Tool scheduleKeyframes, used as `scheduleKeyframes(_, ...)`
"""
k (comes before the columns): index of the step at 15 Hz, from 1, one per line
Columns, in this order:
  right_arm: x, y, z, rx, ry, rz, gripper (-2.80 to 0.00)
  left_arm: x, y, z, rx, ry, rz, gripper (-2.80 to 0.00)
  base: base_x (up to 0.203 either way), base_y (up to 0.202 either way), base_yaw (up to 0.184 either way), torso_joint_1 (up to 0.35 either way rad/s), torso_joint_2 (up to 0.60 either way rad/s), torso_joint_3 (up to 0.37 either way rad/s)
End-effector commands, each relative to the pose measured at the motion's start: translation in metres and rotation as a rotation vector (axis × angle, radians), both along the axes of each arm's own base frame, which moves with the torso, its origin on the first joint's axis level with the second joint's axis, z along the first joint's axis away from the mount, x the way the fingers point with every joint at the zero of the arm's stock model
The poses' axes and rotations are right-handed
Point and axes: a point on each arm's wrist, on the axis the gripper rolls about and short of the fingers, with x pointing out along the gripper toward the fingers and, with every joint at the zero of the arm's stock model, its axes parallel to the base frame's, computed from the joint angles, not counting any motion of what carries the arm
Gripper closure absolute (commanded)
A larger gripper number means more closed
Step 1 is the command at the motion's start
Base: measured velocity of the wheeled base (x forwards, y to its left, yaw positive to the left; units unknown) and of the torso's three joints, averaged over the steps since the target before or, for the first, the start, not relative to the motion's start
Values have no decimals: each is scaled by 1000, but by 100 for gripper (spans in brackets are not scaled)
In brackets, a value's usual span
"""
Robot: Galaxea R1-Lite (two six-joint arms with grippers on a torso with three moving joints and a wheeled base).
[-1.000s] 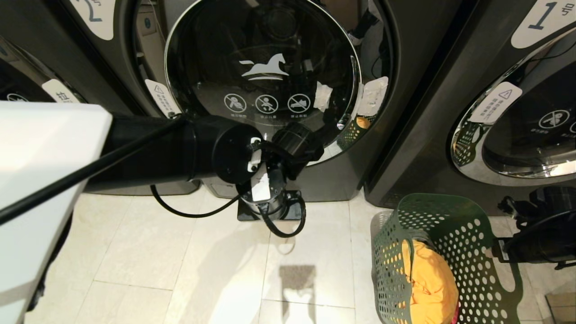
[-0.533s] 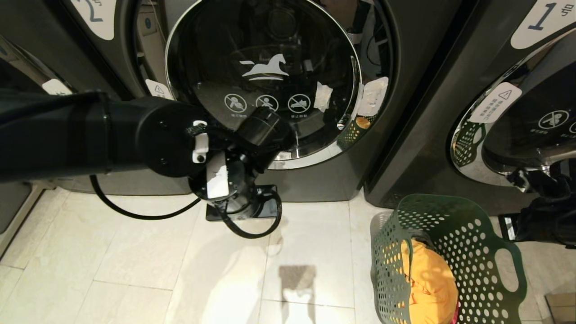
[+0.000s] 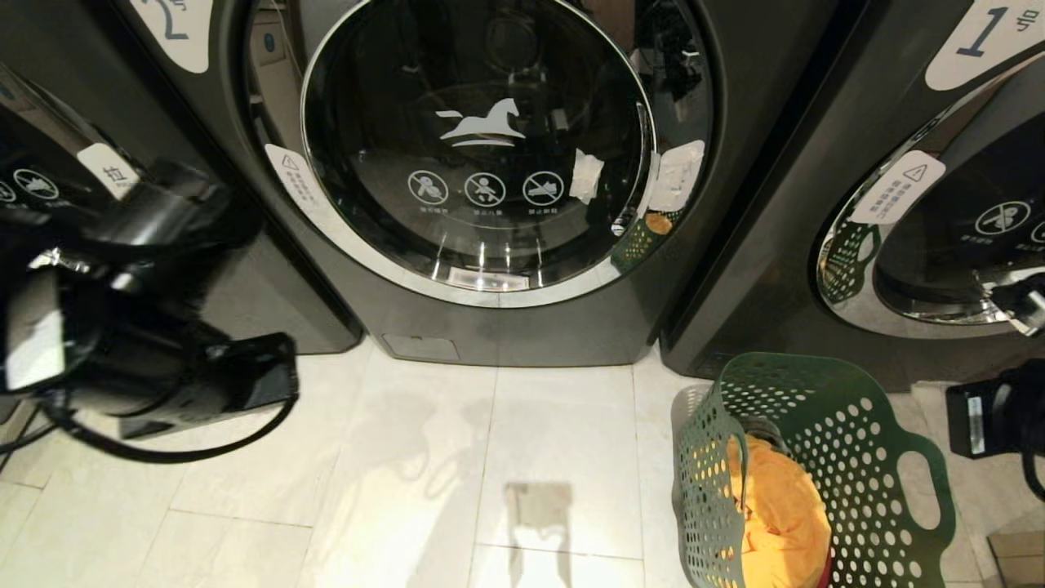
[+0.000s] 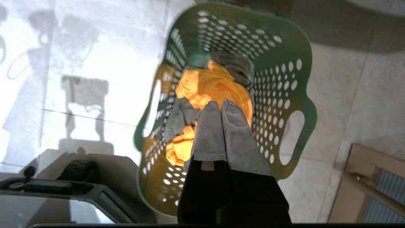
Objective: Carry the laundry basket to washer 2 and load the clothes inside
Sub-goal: Open the lid of the washing machine
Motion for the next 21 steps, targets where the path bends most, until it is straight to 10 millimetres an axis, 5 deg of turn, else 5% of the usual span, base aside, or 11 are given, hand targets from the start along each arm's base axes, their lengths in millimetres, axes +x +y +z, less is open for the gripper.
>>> scheduleKeyframes(1,-48,1,16,1,-148,15,0,-40,46,4,-27,-62,138,0,0,0,0,0,0,0)
scheduleKeyframes(4,-100,0,-11,0,-190,8,0,-89,89,-20,-2,-115,322,0,0,0,0,0,0,0)
scheduleKeyframes(8,-145,-1,-63,3,-156,1,0,-168,98,-66,78,-214,208,0,0,0,0,0,0,0)
scheduleKeyframes(11,-167,-1,-99,-14,-160,35,0,-210,98,-124,119,-299,10,0,0,0,0,0,0,0)
scheduleKeyframes(15,-190,-1,-130,-46,-257,59,0,-226,92,-166,120,-492,-230,0,0,0,0,0,0,0)
scheduleKeyframes(21,-203,-1,-138,-27,-387,41,0,-231,90,-178,178,-637,-307,0,0,0,0,0,0,0)
